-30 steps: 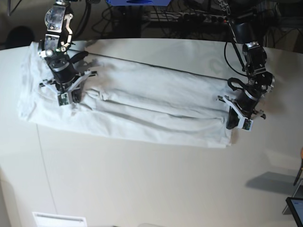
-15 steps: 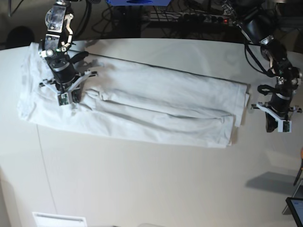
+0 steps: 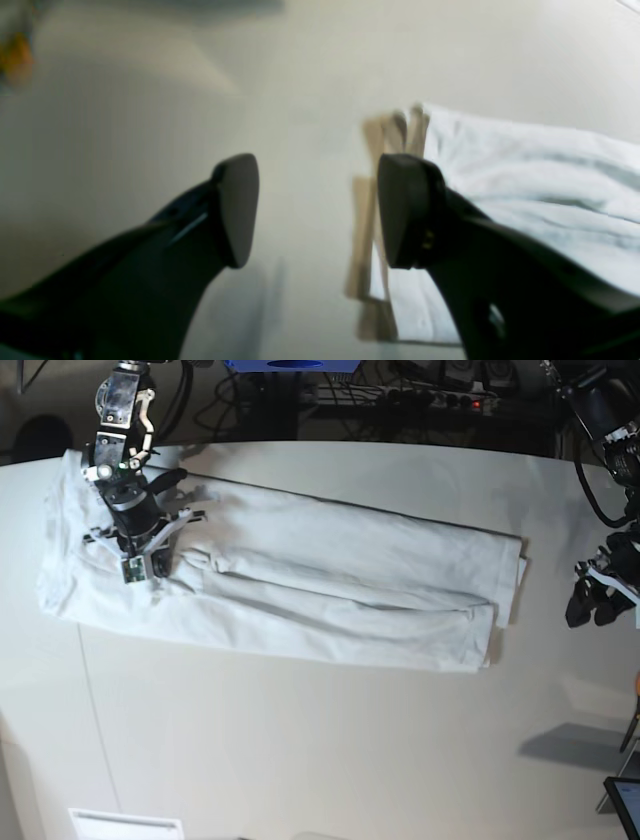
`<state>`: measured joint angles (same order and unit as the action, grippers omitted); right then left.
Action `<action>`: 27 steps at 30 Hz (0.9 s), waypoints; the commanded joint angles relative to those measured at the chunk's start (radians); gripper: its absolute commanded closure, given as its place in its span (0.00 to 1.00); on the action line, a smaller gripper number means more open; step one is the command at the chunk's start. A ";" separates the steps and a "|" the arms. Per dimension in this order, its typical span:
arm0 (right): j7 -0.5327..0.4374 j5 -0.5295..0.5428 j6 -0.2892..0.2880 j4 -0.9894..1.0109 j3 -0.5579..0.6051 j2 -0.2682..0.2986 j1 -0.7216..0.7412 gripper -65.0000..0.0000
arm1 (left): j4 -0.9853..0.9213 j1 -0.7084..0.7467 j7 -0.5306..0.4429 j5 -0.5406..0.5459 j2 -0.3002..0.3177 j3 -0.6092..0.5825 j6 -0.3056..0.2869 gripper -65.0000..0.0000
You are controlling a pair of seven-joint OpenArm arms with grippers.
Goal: Fold the T-shirt properly
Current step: 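Lower the left gripper onto the strip's end and grasp the fabric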
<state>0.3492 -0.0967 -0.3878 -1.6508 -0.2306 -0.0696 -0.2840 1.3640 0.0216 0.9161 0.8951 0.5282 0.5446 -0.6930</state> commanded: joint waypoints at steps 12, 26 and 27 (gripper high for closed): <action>0.006 -0.004 0.006 -0.009 0.000 0.001 0.001 0.98 | -0.205 -0.151 -0.007 0.043 0.014 -0.223 -0.005 0.41; 0.006 -0.007 0.005 -0.009 0.000 0.006 0.001 0.98 | -0.347 -0.170 -0.048 0.042 -0.061 -0.284 -0.005 0.41; 0.006 -0.007 0.005 -0.009 0.000 0.006 0.001 0.98 | -0.349 -0.171 -0.048 0.042 -0.062 -0.284 -0.005 0.41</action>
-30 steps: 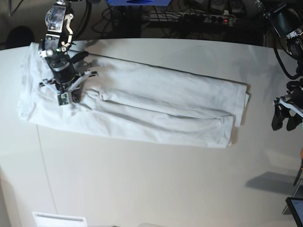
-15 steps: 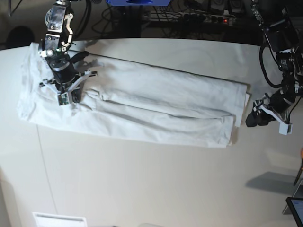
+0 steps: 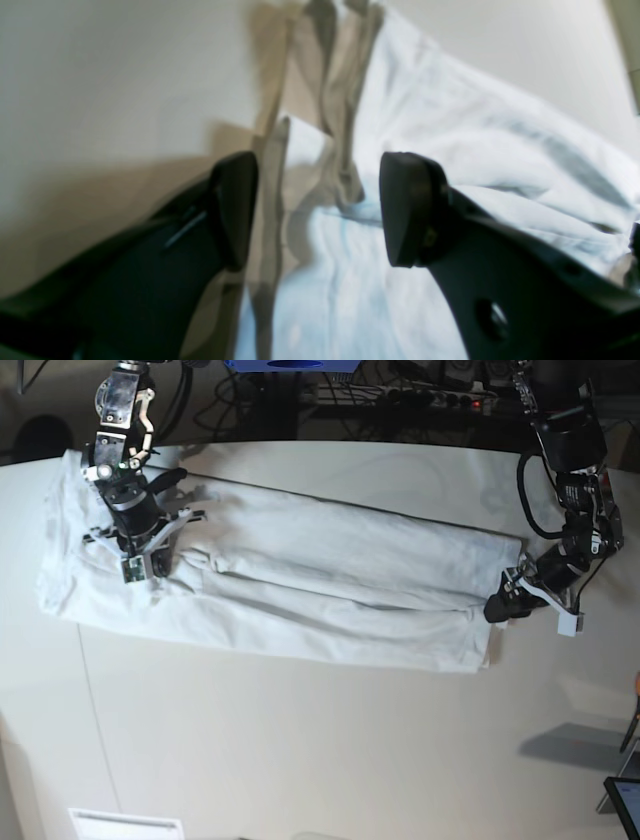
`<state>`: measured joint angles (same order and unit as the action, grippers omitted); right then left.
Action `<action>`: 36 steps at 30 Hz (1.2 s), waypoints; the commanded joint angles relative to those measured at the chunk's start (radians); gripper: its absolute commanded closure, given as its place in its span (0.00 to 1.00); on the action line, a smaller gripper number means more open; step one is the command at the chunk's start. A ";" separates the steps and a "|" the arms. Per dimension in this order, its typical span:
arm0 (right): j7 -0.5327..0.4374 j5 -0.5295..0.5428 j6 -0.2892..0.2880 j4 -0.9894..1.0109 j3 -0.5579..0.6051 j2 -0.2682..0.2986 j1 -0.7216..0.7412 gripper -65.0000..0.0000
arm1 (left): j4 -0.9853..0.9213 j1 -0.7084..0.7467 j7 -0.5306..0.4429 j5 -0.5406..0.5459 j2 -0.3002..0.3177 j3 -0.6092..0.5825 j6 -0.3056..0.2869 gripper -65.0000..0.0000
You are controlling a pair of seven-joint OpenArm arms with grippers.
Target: Fold the T-shirt properly
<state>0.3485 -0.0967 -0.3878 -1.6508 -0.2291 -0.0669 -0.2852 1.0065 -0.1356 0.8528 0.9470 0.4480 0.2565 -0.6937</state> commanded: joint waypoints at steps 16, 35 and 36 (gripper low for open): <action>0.007 -0.008 0.005 -0.009 0.000 0.003 0.002 0.98 | 0.004 -0.049 -0.046 -0.159 -0.067 -0.107 -0.004 0.91; 0.008 -0.008 0.005 -0.009 0.000 0.003 0.004 0.98 | 0.645 0.049 0.072 -0.336 -0.076 -0.119 -0.004 1.00; 0.008 -0.008 0.005 -0.009 0.000 0.002 0.004 0.98 | 0.681 0.049 0.093 -0.336 -0.088 -0.121 -0.004 1.00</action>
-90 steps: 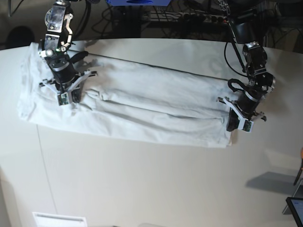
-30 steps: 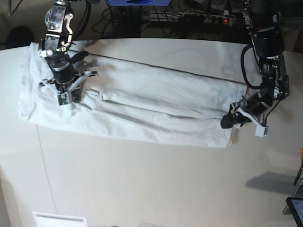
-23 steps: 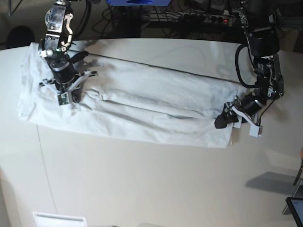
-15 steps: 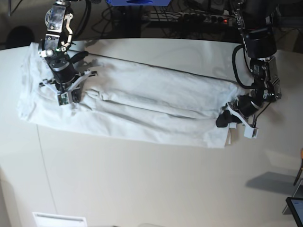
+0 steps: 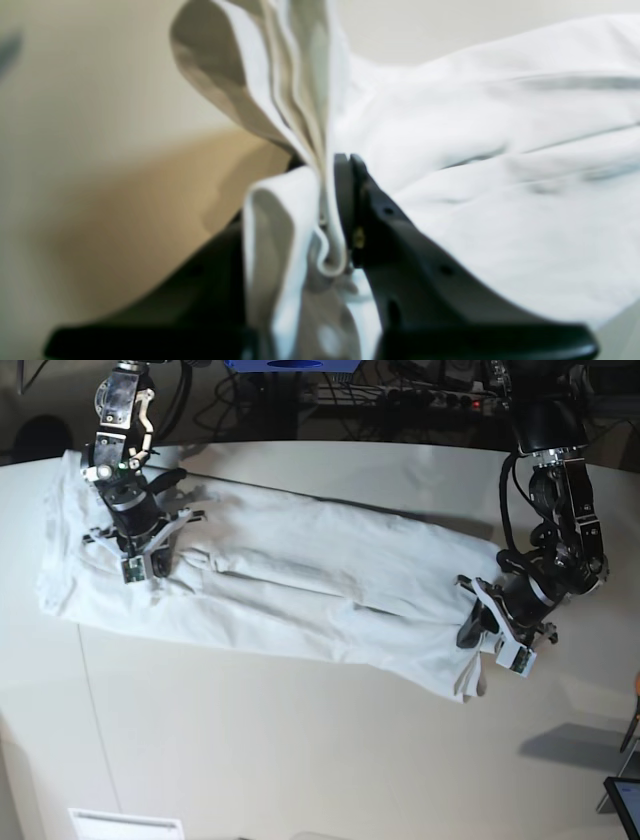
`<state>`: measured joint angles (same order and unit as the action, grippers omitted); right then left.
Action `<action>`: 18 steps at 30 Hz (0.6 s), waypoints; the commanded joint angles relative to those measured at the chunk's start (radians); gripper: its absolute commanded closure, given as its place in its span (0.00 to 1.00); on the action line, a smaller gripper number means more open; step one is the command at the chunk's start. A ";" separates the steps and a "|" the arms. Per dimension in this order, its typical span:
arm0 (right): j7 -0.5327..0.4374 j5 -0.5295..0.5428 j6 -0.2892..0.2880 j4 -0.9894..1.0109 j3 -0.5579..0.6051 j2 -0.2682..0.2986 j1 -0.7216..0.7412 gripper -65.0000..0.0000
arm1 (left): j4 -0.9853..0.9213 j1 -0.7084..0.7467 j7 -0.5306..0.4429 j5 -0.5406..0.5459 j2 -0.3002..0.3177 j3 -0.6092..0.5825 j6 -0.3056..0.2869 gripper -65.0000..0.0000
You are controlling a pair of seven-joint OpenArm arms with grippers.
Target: Fold the T-shirt properly
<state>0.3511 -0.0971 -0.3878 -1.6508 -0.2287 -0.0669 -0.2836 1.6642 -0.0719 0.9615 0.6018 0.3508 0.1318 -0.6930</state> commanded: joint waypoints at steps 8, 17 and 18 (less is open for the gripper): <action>0.006 -0.008 0.005 -0.009 -0.001 0.000 0.002 0.98 | 0.155 -0.015 0.124 0.010 -0.121 0.006 -0.005 1.00; 0.007 -0.008 0.005 -0.009 -0.001 0.000 0.002 0.98 | 0.152 -0.015 0.161 0.010 -0.289 0.004 -0.005 1.00; 0.007 -0.008 0.005 -0.009 -0.001 0.000 0.002 0.98 | 0.150 -0.015 0.161 0.010 -0.302 0.002 -0.005 1.00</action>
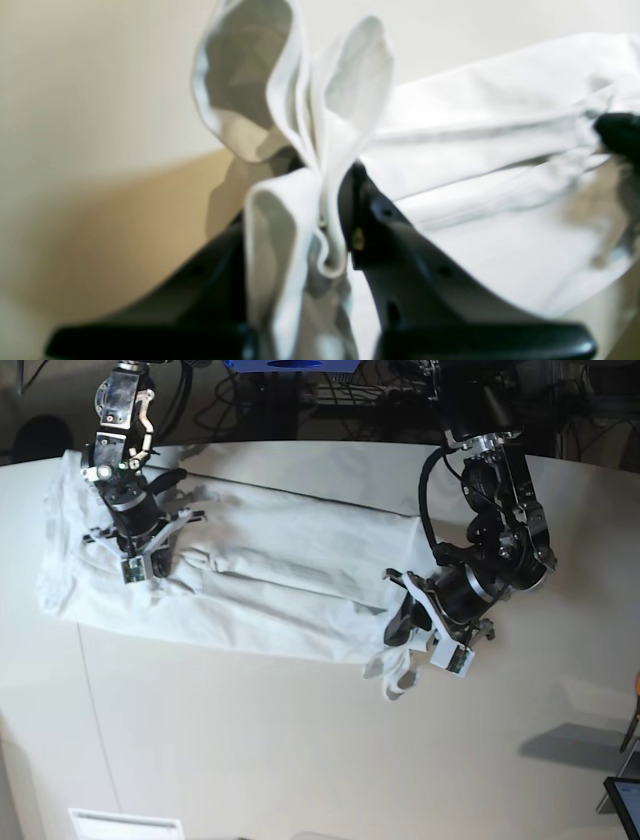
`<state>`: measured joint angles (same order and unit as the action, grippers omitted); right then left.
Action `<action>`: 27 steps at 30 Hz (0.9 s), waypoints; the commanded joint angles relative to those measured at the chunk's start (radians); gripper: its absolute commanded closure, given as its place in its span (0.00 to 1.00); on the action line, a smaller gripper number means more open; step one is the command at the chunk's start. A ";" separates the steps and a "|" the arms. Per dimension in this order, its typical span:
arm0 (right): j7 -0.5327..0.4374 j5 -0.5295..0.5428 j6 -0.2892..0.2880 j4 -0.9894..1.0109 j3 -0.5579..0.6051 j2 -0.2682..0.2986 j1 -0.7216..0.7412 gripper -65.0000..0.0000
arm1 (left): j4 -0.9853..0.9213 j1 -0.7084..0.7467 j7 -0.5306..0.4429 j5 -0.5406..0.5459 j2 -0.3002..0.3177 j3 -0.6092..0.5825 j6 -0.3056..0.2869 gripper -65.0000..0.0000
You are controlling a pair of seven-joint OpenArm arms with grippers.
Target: Fold the T-shirt properly
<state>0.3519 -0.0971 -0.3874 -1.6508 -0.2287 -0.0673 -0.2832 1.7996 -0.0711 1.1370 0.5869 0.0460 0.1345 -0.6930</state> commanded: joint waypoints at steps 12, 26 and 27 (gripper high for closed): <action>0.006 -0.008 0.005 -0.009 -0.001 -0.001 0.002 0.98 | -0.031 -0.028 -0.025 0.025 -0.056 -0.197 0.077 1.00; 0.006 -0.010 0.006 -0.009 -0.001 0.001 0.002 0.98 | -0.194 -0.032 -0.128 0.025 -0.093 -0.275 0.088 1.00; 0.006 -0.010 0.006 -0.009 -0.001 0.001 0.002 0.98 | -0.194 -0.032 -0.128 0.025 -0.094 -0.275 0.088 1.00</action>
<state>0.3519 -0.0975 -0.3843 -1.6508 -0.2287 -0.0692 -0.2832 1.5890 -0.0834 1.0328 0.5831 -0.0448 -0.1402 -0.6014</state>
